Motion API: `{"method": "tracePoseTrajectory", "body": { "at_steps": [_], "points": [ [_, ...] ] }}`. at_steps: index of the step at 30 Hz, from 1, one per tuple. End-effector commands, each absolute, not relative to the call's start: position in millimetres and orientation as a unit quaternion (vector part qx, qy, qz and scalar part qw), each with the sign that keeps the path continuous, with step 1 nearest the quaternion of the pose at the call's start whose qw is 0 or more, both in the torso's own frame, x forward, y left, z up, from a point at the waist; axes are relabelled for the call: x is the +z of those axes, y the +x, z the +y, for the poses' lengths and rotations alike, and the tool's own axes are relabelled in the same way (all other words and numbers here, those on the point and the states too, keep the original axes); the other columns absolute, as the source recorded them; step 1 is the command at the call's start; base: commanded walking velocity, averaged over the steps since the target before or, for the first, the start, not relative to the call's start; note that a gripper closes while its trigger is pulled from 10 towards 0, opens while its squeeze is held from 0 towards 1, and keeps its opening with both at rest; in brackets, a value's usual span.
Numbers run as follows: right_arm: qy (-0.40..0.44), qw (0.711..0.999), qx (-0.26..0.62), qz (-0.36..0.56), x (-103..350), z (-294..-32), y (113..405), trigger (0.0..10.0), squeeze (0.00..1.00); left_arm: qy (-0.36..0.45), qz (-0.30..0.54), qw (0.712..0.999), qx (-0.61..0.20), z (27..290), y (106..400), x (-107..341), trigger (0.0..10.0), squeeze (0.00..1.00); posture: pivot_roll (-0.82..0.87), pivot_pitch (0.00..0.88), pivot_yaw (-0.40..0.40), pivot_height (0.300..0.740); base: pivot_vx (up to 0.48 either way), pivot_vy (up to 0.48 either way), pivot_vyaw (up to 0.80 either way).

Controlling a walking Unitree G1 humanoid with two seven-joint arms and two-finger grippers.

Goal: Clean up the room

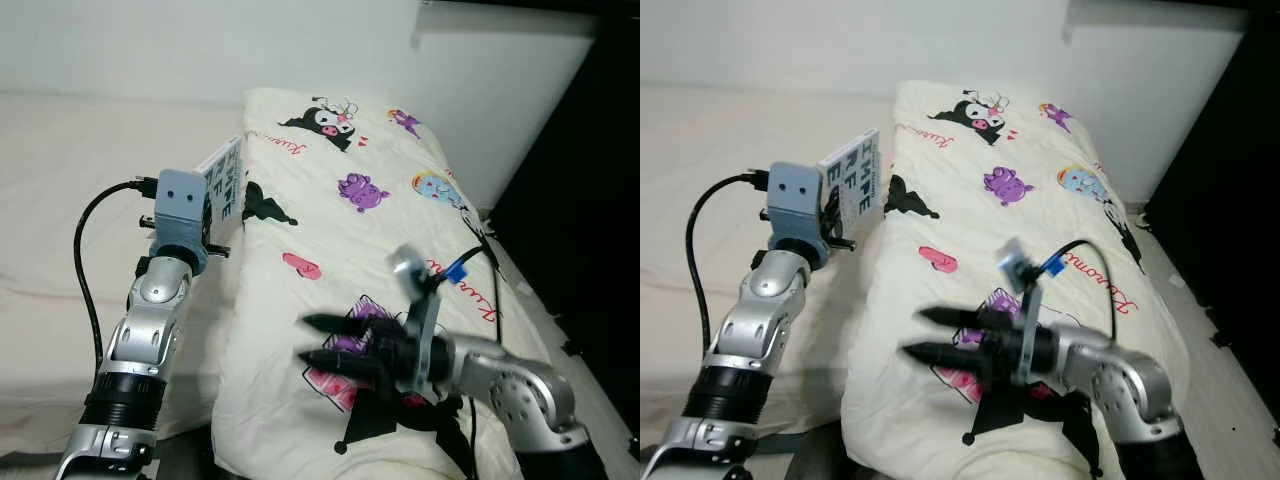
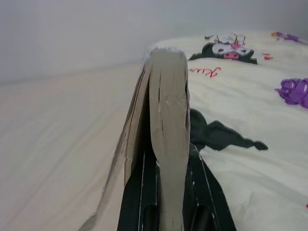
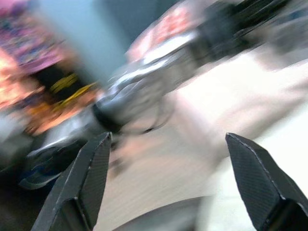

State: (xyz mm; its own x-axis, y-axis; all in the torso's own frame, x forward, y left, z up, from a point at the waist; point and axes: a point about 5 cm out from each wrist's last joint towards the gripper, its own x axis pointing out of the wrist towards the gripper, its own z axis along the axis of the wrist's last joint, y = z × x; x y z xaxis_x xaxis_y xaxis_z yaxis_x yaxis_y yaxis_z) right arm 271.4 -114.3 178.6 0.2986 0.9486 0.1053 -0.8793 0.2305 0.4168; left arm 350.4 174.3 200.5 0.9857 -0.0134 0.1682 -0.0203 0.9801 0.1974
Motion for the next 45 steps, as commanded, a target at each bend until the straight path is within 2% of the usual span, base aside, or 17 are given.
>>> {"method": "tracePoseTrajectory", "body": {
  "at_steps": [1, 2, 3, 4, 5, 7, 8, 10, 15, 22, 28, 31, 35, 42, 45],
  "points": [
    [0.199, 0.822, 0.529, 0.074, 175, -127, 283, 10.0, 0.00, 0.110, -0.088, 0.990, 0.002, 174, 349, 198, 10.0, 0.00, -0.03, 0.087, -0.061, 0.530, 0.000, 0.000, 0.00],
    [0.209, 0.864, 0.454, 0.056, 174, -141, 299, 10.0, 0.00, 0.113, -0.081, 0.990, 0.003, 174, 349, 192, 10.0, 0.00, -0.03, 0.090, -0.061, 0.530, 0.000, 0.000, 0.00],
    [0.209, 0.864, 0.454, 0.056, 174, -141, 299, 10.0, 0.00, 0.113, -0.081, 0.990, 0.003, 174, 349, 192, 10.0, 0.00, -0.03, 0.090, -0.061, 0.530, 0.000, 0.000, 0.00],
    [0.220, 0.933, 0.282, 0.037, 161, -179, 321, 10.0, 0.00, 0.033, -0.047, 0.998, 0.030, 185, 349, 167, 10.0, 0.00, -0.04, 0.084, -0.059, 0.530, 0.000, 0.000, 0.00],
    [0.220, 0.933, 0.282, 0.037, 161, -179, 321, 10.0, 0.00, 0.033, -0.047, 0.998, 0.030, 185, 349, 167, 10.0, 0.00, -0.04, 0.084, -0.059, 0.530, 0.000, 0.000, 0.00],
    [0.241, 0.948, 0.204, 0.031, 149, -201, 321, 10.0, 0.00, -0.066, -0.022, 0.996, 0.058, 196, 347, 148, 10.0, 0.00, -0.03, 0.082, -0.059, 0.535, 0.000, 0.000, 0.00],
    [0.241, 0.948, 0.204, 0.031, 149, -201, 321, 10.0, 0.00, -0.066, -0.022, 0.996, 0.058, 196, 347, 148, 10.0, 0.00, -0.03, 0.082, -0.059, 0.535, 0.000, 0.000, 0.00],
    [0.271, 0.946, 0.176, 0.028, 139, -211, 314, 10.0, 0.00, -0.136, -0.015, 0.988, 0.076, 205, 345, 136, 10.0, 0.00, -0.04, 0.076, -0.060, 0.545, 0.000, 0.000, 0.00],
    [0.282, 0.944, 0.170, 0.021, 132, -210, 307, 10.0, 0.00, -0.147, -0.002, 0.986, 0.078, 210, 346, 133, 10.0, 0.00, -0.04, 0.065, -0.061, 0.565, -0.288, 0.000, 0.00],
    [0.281, 0.943, 0.177, 0.000, 135, -205, 313, 10.0, 0.00, -0.187, -0.091, 0.978, 0.030, 204, 345, 152, 10.0, 0.00, -0.03, 0.029, -0.071, 0.595, -0.198, 0.000, 0.00],
    [0.280, 0.942, 0.183, -0.004, 137, -203, 315, 10.0, 0.00, -0.194, -0.097, 0.975, 0.036, 208, 345, 151, 10.0, 0.00, -0.03, 0.026, -0.072, 0.605, 0.000, 0.000, 0.00],
    [0.279, 0.940, 0.194, -0.004, 135, -198, 316, 10.0, 0.00, -0.201, -0.070, 0.975, 0.066, 220, 341, 139, 10.0, 0.00, -0.02, 0.016, -0.074, 0.625, 0.000, 0.000, 0.00],
    [0.280, 0.940, 0.194, -0.004, 135, -197, 316, 10.0, 0.00, -0.199, -0.065, 0.976, 0.067, 220, 341, 138, 10.0, 0.00, -0.02, 0.016, -0.074, 0.630, 0.000, 0.000, 0.00],
    [0.279, 0.940, 0.195, -0.003, 132, -194, 317, 10.0, 0.00, -0.187, -0.037, 0.979, 0.065, 215, 341, 126, 10.0, 0.00, -0.02, 0.008, -0.074, 0.650, -0.467, 0.000, 0.00],
    [0.280, 0.940, 0.196, -0.005, 132, -193, 318, 10.0, 0.00, -0.189, -0.034, 0.979, 0.065, 215, 340, 120, 10.0, 0.00, -0.02, 0.003, -0.069, 0.660, 0.000, 0.000, 0.00]
  ]
}}
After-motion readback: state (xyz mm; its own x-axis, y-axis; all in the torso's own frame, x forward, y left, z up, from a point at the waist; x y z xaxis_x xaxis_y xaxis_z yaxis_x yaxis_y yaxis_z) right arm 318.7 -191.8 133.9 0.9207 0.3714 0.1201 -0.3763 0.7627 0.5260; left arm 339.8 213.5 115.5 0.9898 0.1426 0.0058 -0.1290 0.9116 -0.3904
